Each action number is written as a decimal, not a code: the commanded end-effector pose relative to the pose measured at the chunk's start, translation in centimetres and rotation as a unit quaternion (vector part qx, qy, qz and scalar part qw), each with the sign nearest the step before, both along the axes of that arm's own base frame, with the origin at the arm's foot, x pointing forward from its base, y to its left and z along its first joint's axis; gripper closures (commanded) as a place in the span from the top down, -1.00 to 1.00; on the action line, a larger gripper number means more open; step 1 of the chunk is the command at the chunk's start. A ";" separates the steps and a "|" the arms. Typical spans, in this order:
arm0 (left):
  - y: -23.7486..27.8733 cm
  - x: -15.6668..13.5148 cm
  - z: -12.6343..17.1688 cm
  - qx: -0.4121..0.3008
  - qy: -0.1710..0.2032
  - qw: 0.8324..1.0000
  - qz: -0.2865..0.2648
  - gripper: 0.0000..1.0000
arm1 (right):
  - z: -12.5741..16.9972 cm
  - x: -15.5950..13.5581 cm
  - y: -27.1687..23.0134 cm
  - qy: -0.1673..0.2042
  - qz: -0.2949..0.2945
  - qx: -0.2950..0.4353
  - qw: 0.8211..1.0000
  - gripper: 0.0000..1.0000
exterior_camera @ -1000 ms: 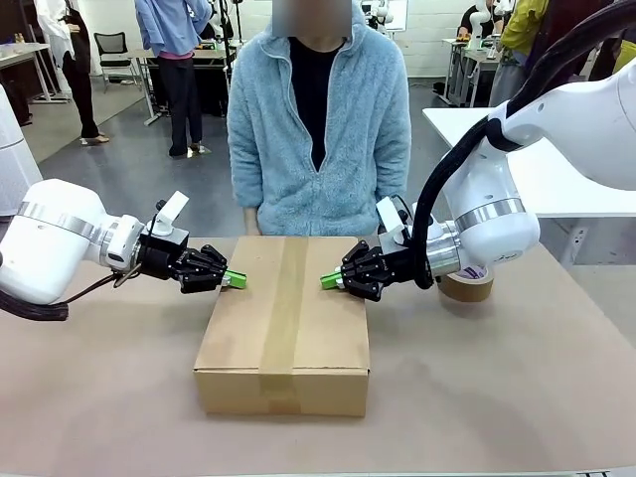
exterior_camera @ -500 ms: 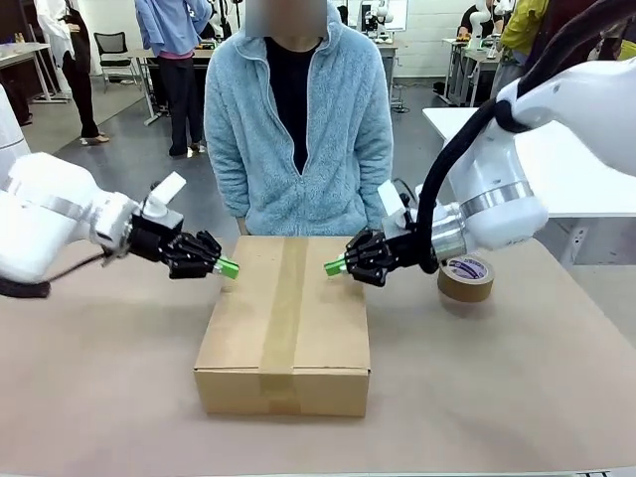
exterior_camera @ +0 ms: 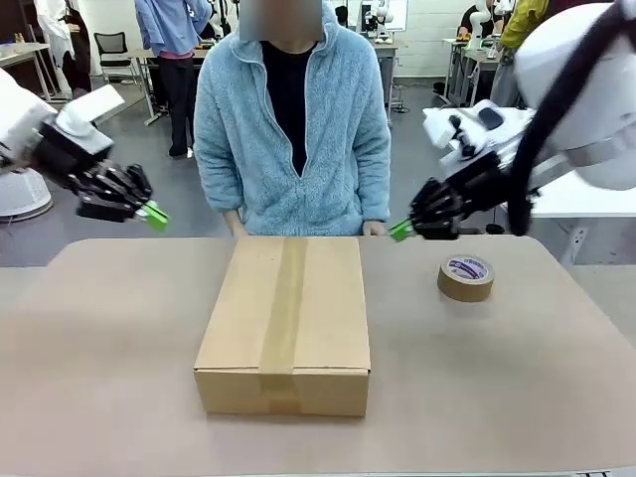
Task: Wrap the clocks to prevent damage.
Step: After the human seals the box with tape, release both hands from the side flaps of the Package Box.
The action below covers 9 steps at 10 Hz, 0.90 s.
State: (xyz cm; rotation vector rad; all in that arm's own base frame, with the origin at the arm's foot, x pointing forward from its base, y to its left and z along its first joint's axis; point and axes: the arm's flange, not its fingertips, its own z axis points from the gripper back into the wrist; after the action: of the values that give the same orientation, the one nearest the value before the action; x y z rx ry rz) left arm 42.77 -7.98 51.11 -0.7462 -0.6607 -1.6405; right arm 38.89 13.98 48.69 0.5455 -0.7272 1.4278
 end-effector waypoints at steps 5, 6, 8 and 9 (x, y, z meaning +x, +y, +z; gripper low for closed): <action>3.6 -2.6 2.8 0.102 -0.029 0.993 0.049 -0.99 | 6.3 -4.7 -4.6 0.030 -0.098 -0.039 0.994 -0.97; 3.6 -2.6 2.8 0.102 -0.029 0.993 0.049 -0.99 | 6.3 -4.7 -4.6 0.030 -0.098 -0.039 0.994 -0.97; 3.6 -2.6 2.8 0.102 -0.029 0.993 0.049 -0.99 | 6.3 -4.7 -4.6 0.030 -0.098 -0.039 0.994 -0.97; 3.6 -2.6 2.8 0.102 -0.029 0.993 0.049 -0.99 | 6.3 -4.7 -4.6 0.030 -0.098 -0.039 0.994 -0.97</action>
State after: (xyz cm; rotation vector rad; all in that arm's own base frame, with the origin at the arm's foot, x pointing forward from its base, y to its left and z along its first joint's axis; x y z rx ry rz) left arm 39.93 -4.48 53.48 -0.4868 -0.5418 -1.6231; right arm 33.93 9.40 55.21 0.4448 -0.6604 1.2694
